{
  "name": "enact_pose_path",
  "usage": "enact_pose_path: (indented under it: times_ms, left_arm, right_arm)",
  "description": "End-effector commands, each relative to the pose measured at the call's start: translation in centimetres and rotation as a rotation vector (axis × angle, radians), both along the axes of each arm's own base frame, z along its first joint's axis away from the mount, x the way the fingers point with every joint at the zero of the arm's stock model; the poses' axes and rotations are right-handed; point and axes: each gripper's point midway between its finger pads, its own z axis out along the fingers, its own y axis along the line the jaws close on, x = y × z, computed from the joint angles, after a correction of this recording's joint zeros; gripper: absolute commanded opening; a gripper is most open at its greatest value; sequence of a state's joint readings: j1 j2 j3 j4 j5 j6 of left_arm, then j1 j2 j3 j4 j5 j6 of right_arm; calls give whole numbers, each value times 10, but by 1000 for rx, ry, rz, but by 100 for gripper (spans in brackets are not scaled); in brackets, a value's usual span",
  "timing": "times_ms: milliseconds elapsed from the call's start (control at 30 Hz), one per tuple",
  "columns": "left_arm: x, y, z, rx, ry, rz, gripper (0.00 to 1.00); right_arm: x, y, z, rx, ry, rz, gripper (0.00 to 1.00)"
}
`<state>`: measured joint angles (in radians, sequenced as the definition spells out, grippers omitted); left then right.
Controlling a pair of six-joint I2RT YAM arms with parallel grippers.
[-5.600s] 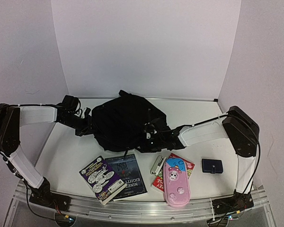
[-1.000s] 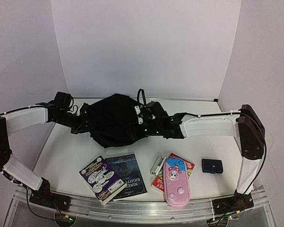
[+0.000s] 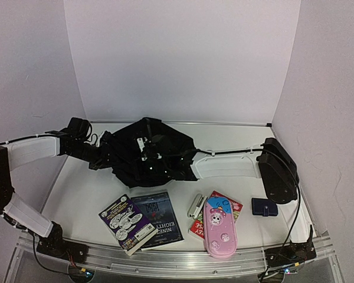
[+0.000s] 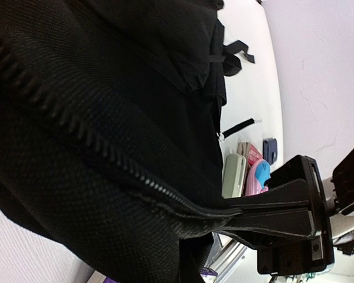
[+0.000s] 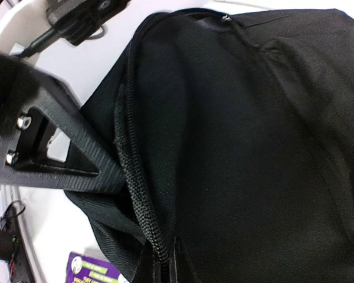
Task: Pack the student bag
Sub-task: Unzip the student bag at the center of the board.
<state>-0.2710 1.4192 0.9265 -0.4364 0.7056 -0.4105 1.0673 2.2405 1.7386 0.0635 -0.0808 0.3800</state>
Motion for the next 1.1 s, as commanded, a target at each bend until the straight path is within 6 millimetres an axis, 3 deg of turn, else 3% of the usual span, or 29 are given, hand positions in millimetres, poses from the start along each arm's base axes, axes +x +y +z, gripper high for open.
enact_pose_path:
  times_ms: [0,133,300,400,533,700,833,1067]
  left_arm:
    - [9,11,22,-1,-94,84,0]
    - [9,12,22,-16,-88,81,0]
    - [8,15,13,7,-55,72,0]
    - [11,16,11,4,-47,70,0]
    - [15,4,14,-59,-30,18,0]
    - [28,-6,14,-88,-22,-33,0]
    - [44,-9,5,-78,-17,-42,0]
    - [70,-18,-12,-47,-31,-45,4]
  right_arm:
    - [37,-31,46,36,-105,-226,0]
    - [67,-80,67,53,-112,-383,0]
    - [120,-174,82,107,-52,-573,0]
    - [134,-225,81,109,-31,-657,0]
    - [142,-272,88,116,-25,-722,0]
    - [148,-302,86,111,-1,-747,0]
    - [157,-314,52,119,115,-719,0]
    - [154,-281,-26,84,316,-546,0]
